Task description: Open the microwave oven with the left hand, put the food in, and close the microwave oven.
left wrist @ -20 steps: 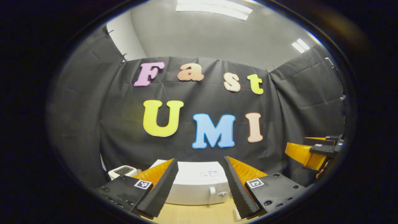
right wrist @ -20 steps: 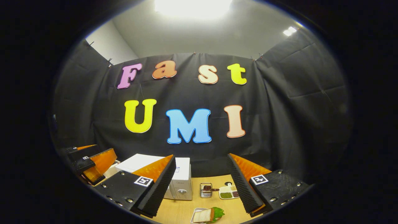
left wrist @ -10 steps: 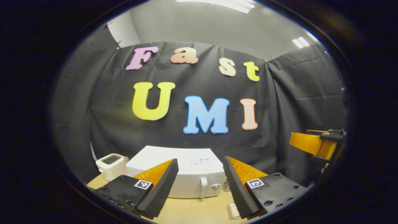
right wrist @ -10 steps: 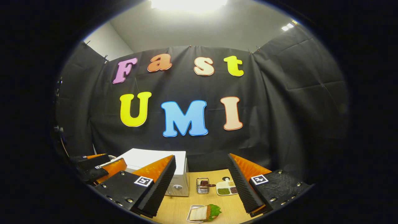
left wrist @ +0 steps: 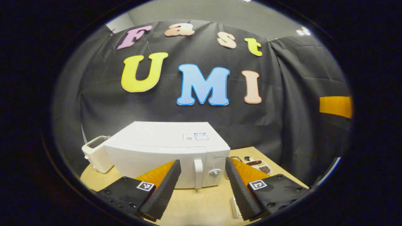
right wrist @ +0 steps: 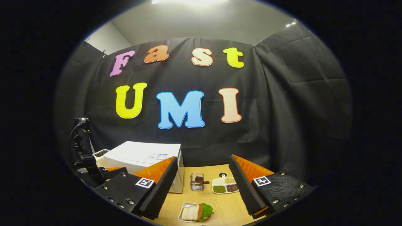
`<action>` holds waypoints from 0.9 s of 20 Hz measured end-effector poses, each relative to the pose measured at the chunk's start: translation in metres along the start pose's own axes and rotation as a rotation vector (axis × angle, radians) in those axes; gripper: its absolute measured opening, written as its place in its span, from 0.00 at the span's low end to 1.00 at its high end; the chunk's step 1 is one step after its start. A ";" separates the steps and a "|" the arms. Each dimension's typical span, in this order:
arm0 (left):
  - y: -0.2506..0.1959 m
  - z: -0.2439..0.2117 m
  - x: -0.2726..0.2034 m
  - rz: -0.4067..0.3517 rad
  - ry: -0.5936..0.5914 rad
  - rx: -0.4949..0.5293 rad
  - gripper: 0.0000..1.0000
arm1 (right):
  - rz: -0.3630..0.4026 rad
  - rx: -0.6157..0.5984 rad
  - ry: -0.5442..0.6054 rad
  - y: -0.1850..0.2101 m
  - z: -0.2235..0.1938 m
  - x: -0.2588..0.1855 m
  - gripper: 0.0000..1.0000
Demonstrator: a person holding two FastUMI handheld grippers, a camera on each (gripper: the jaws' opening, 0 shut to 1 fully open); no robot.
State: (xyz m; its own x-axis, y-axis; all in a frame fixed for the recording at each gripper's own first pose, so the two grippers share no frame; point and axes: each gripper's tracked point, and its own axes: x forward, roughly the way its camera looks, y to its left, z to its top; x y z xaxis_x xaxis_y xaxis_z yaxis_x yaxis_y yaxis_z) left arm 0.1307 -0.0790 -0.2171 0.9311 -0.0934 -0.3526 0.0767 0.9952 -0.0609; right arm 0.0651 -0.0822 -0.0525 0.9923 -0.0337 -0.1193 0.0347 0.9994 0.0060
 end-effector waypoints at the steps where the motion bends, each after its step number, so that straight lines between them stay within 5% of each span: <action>1: -0.002 0.004 0.002 0.000 -0.013 -0.006 0.93 | -0.004 -0.001 -0.003 -0.004 0.000 0.004 0.99; 10: 0.009 -0.007 0.029 0.053 -0.028 0.036 0.92 | 0.066 0.045 0.061 0.015 -0.018 0.046 0.98; 16: 0.015 -0.057 0.095 0.073 0.061 0.028 0.82 | 0.065 0.009 0.085 0.005 -0.026 0.058 0.99; 18: 0.019 -0.076 0.108 0.076 0.109 0.020 0.71 | 0.049 0.007 0.102 -0.005 -0.032 0.062 0.98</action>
State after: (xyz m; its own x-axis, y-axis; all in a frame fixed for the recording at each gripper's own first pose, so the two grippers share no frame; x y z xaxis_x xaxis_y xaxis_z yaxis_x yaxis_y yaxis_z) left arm 0.2054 -0.0725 -0.3272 0.8905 -0.0192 -0.4545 0.0156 0.9998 -0.0118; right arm 0.1229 -0.0889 -0.0919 0.9755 0.0171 -0.2192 -0.0128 0.9997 0.0210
